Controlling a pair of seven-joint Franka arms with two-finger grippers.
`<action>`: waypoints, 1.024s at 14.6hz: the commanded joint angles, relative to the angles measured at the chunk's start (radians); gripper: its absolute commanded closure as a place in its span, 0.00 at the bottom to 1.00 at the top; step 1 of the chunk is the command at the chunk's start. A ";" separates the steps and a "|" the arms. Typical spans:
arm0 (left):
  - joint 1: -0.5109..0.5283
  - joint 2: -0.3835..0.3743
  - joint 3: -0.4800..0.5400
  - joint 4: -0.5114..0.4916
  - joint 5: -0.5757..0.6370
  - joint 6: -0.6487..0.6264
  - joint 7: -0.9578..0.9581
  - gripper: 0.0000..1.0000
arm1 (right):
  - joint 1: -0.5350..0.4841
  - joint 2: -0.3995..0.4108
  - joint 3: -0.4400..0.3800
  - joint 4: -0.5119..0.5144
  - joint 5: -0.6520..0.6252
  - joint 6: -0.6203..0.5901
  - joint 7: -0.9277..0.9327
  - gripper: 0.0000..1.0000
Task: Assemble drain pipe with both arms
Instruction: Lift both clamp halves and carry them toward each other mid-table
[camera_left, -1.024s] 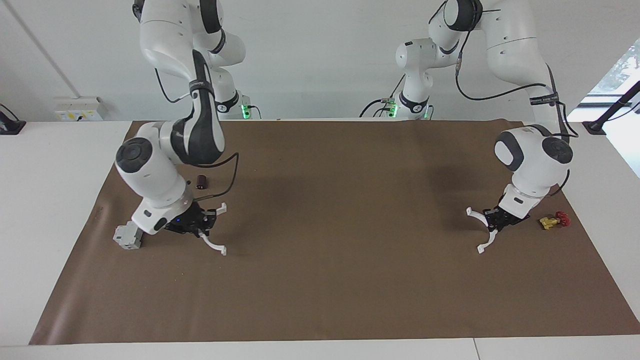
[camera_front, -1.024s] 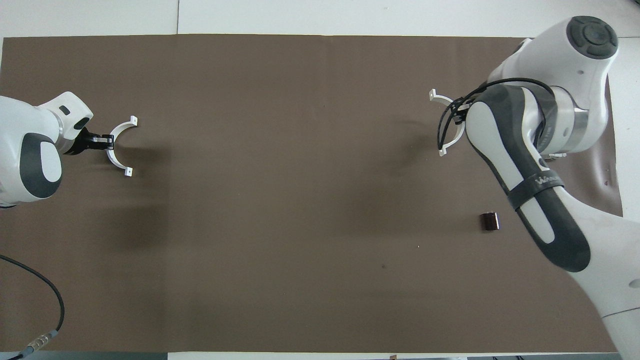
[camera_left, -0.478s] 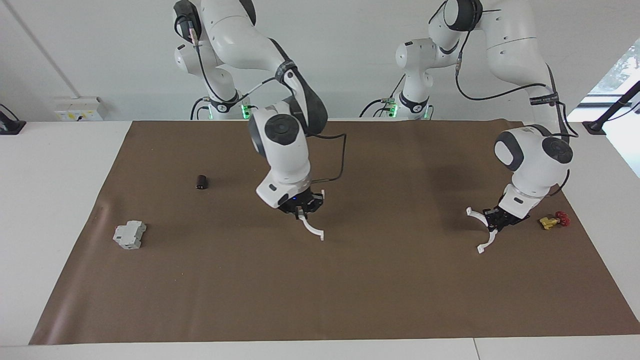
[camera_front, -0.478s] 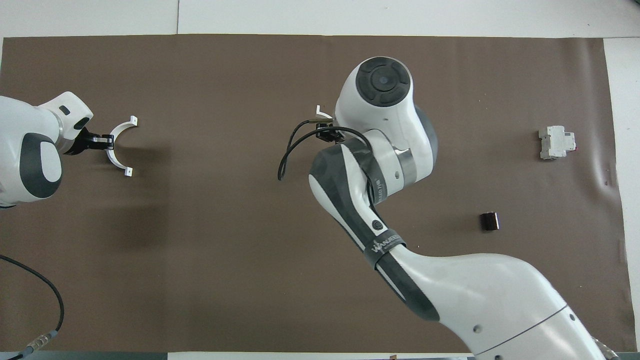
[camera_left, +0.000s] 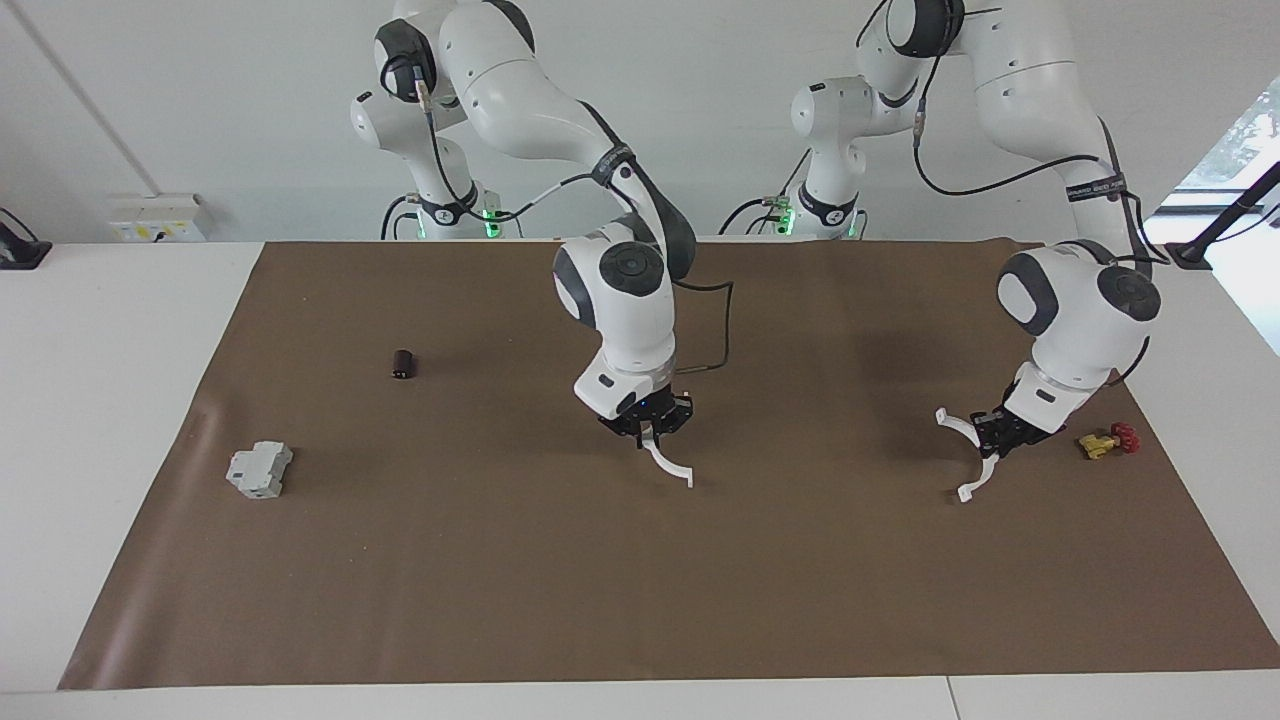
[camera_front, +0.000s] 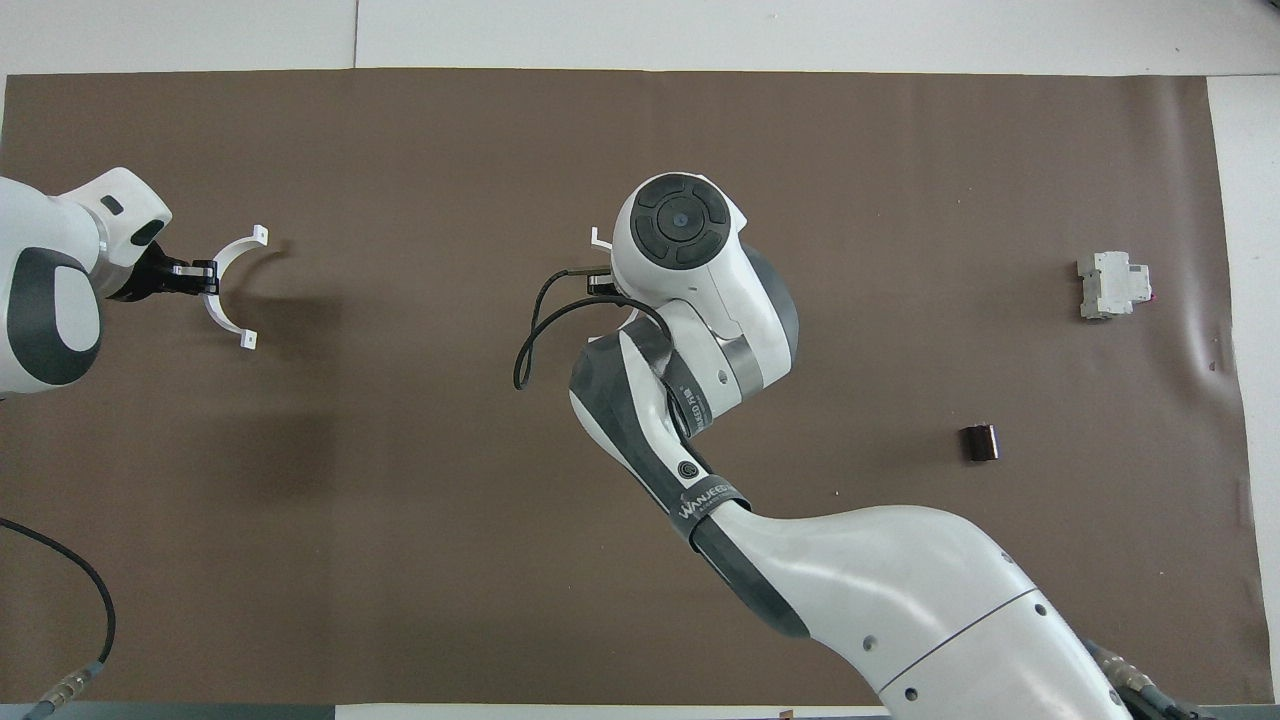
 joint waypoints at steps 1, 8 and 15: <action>-0.041 -0.054 0.006 0.028 0.012 -0.105 -0.070 1.00 | 0.003 0.006 -0.004 -0.039 -0.017 0.043 -0.013 0.84; -0.205 -0.085 0.008 0.050 0.016 -0.138 -0.314 1.00 | 0.008 0.025 -0.003 -0.046 -0.020 0.062 -0.071 0.79; -0.421 -0.050 0.006 0.052 0.096 -0.108 -0.618 1.00 | 0.022 0.025 0.001 -0.099 -0.019 0.148 -0.097 0.74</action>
